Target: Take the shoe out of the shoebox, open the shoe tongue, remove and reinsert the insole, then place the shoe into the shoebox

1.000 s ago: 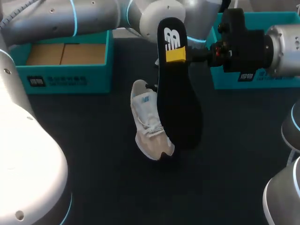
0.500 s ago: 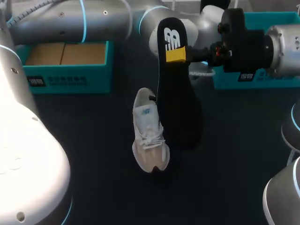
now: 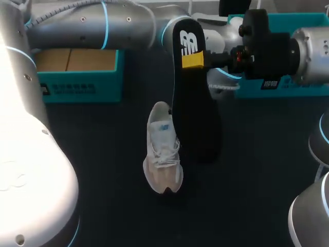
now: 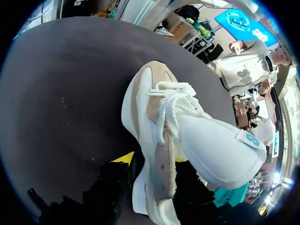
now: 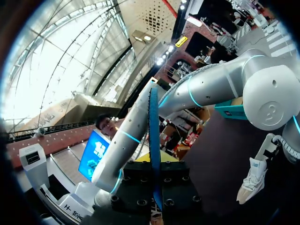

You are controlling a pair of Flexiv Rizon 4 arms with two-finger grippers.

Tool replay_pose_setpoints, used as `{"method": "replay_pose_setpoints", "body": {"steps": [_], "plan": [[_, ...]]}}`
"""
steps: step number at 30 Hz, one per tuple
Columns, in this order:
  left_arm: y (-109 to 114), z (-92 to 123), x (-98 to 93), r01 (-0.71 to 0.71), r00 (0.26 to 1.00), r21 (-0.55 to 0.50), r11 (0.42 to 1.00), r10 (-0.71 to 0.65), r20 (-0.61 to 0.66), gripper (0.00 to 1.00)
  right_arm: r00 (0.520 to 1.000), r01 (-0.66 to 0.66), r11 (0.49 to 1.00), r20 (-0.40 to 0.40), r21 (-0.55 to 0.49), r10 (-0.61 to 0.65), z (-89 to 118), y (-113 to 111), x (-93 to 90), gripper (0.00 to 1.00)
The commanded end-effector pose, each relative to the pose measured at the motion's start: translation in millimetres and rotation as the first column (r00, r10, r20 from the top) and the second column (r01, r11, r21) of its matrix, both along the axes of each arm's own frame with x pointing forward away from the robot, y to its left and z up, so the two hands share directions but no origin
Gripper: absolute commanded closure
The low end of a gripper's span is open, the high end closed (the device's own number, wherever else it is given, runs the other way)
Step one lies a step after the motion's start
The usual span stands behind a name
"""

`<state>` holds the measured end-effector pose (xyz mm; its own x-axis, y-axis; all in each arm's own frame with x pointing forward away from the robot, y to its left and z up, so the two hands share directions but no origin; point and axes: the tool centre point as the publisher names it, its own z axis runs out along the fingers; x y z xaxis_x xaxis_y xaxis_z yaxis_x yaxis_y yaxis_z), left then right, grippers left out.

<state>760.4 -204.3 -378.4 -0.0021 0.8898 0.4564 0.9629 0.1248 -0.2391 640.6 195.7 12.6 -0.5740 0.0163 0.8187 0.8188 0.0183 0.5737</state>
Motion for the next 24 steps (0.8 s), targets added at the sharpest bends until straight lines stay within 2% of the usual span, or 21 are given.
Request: {"method": "replay_pose_setpoints", "body": {"steps": [1,5,10,17,23,24], "plan": [[7,29,10.4,-0.027,0.999,-0.107,0.994,0.024,-0.026,0.00,1.000,0.001,1.000,-0.002,-0.003,-0.001,0,3,0.5,1.00],[3,64,23.6,-0.094,0.995,-0.263,0.960,0.096,-0.004,0.00,1.000,0.001,1.000,-0.002,-0.003,-0.001,0,3,0.5,1.00],[-5,95,46.4,-0.171,0.982,-0.438,0.882,0.189,-0.004,0.00,1.000,0.001,1.000,-0.002,-0.003,-0.001,0,3,0.5,1.00],[-2,136,76.0,-0.234,0.961,-0.641,0.731,0.274,-0.039,0.00,1.000,0.001,1.000,-0.002,-0.003,-0.001,0,3,0.5,1.00],[11,173,78.7,-0.211,0.958,-0.767,0.605,0.284,-0.040,0.00,1.000,0.001,1.000,-0.002,-0.003,-0.001,0,3,0.5,1.00],[14,180,76.9,-0.206,0.954,-0.790,0.577,0.298,-0.032,0.00,1.000,0.023,1.000,-0.016,-0.007,-0.023,-1,-3,4.1,1.00]]}}
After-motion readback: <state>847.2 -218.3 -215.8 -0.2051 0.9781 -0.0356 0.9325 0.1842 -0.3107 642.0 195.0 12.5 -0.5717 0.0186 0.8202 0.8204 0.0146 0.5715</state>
